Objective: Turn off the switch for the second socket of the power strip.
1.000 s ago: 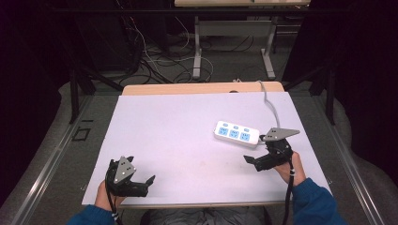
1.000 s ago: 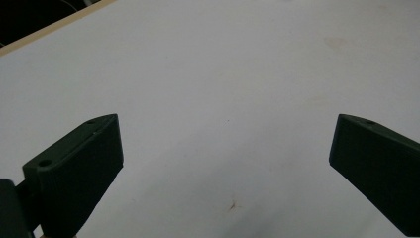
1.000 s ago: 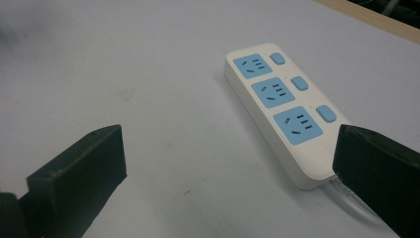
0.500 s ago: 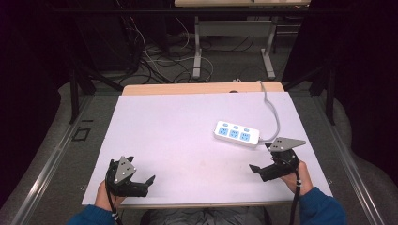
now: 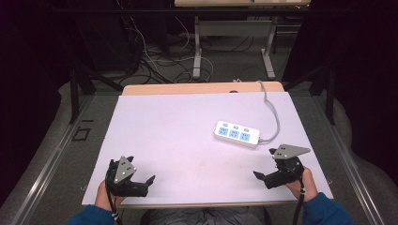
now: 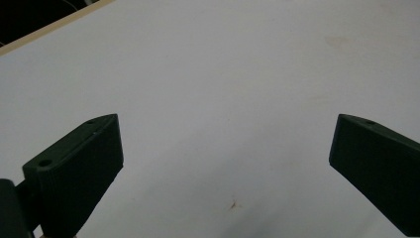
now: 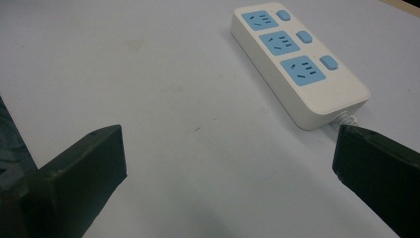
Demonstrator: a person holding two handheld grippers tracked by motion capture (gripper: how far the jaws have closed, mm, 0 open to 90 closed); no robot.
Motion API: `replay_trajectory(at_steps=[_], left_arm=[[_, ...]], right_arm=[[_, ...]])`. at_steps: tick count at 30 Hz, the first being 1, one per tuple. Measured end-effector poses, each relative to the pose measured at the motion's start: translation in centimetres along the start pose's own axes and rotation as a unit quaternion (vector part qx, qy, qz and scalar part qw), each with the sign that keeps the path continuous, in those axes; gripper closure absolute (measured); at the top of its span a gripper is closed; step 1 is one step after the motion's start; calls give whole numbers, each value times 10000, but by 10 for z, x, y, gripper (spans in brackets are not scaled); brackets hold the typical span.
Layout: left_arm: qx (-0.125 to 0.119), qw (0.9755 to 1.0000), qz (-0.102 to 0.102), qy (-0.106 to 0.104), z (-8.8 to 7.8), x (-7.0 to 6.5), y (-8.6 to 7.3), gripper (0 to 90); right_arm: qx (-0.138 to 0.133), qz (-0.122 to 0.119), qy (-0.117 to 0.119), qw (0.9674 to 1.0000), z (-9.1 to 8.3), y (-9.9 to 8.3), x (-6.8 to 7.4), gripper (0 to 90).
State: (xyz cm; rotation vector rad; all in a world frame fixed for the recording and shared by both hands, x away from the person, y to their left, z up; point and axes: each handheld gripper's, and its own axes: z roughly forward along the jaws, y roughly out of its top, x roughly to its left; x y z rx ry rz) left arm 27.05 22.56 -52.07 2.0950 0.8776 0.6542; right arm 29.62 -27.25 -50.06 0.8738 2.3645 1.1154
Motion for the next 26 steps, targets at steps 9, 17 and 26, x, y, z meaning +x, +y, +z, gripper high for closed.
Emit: replay_trajectory(at_steps=[9,17,26], left_arm=[[12,10000,-29,-20,0,0,0,0],[20,10000,-20,-22,0,0,0,0],[10,10000,-16,-14,1,-1,0,0]], right_arm=[[-46,-17,-75,10000,-5,-5,4,0],[-25,-85,-69,9999,-4,-5,5,0],[-103,-28,-92,9999,-5,-5,3,0]])
